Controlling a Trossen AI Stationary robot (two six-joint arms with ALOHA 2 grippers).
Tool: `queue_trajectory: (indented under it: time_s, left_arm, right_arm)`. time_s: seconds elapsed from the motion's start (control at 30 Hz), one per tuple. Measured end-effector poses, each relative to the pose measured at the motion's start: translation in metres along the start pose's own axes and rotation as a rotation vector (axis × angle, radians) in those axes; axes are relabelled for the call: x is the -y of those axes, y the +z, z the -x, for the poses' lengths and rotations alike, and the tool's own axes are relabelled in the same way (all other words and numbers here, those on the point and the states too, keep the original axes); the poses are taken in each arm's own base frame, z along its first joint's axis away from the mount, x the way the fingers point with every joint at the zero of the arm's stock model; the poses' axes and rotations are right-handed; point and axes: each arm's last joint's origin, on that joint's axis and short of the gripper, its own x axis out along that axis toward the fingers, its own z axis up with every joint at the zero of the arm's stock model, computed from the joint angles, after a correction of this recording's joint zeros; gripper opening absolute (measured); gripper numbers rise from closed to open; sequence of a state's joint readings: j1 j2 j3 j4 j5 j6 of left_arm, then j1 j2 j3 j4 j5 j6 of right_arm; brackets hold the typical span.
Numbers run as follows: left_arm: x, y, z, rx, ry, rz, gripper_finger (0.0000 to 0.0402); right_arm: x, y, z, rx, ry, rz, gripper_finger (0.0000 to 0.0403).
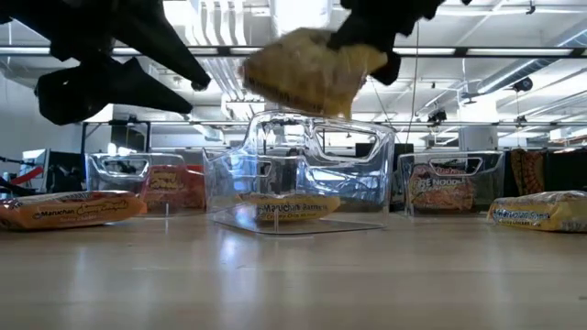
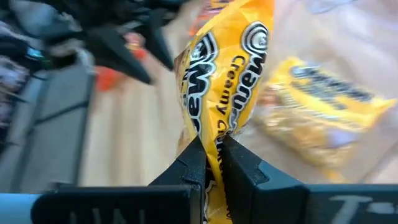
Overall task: Sort Maruchan noodles
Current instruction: Put the bottom left yellow noodle pack into the center transparent bin
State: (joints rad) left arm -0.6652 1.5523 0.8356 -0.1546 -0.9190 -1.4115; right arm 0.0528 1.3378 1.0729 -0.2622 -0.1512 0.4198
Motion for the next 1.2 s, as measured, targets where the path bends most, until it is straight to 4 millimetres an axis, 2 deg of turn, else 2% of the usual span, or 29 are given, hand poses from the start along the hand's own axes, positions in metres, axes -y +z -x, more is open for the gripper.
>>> queue_trajectory:
  time_s: [0.27,0.4,0.53,0.77,1.03,1.2]
  left_arm:
    - [-0.004,0.009,-0.01,0.037,0.048,0.016,0.0152]
    - [-0.011,0.016,-0.019,0.054,0.106,-0.004,0.0152]
    - [-0.02,0.028,-0.03,0.077,0.185,-0.023,0.0152]
    - [-0.031,0.069,-0.042,0.135,0.269,-0.052,0.0152]
    - [-0.037,0.12,-0.028,0.196,0.279,-0.142,0.0152]
    - [-0.042,0.142,-0.021,0.234,0.29,-0.154,0.0152]
  right_arm:
    - [0.034,0.01,0.0,0.005,-0.096,0.137,0.0027]
    - [0.043,0.011,0.003,-0.011,-0.103,0.169,0.0027]
    - [0.047,0.006,-0.004,-0.074,-0.092,0.235,0.0027]
    - [0.056,-0.003,-0.024,-0.149,-0.083,0.316,0.0027]
    - [0.059,-0.007,-0.032,-0.183,-0.075,0.393,0.0027]
    - [0.058,-0.008,-0.033,-0.192,-0.067,0.468,0.0027]
